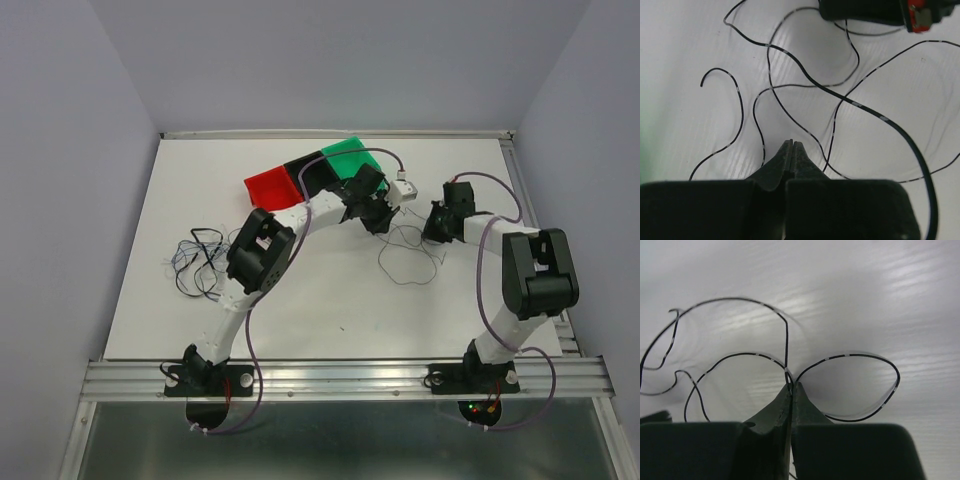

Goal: Untangle the cables

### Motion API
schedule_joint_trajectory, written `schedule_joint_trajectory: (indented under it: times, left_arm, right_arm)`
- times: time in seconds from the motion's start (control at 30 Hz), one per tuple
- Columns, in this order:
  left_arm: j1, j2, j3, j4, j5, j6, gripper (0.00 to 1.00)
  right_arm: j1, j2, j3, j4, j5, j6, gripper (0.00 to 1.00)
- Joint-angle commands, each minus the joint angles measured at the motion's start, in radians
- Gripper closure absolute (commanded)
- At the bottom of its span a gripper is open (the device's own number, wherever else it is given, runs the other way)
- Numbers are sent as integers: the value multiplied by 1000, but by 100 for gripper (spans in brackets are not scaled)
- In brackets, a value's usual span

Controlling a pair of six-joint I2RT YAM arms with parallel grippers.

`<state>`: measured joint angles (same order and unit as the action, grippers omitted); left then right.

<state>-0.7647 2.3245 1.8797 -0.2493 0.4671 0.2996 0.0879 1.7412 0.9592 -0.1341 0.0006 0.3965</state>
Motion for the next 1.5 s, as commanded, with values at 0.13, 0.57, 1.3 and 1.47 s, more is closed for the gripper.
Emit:
schedule_joint_trajectory:
  times: [0.13,0.57,1.3,1.47]
  left_arm:
    - [15,-27,-13,45,-1,-17,100]
    - [30,-83,-103,10,111,47,47]
    - [61,-39,39,-226,380,125,36]
    - [56,-31,47,-234,398,115,36]
  right_arm:
    - [18,-143,-143,96,-318,50,99]
    - [19,-206,-186,156,-321,87,99]
    - [21,-223,-217,159,-248,85,99]
    - [30,-233,-220,156,-217,88,99]
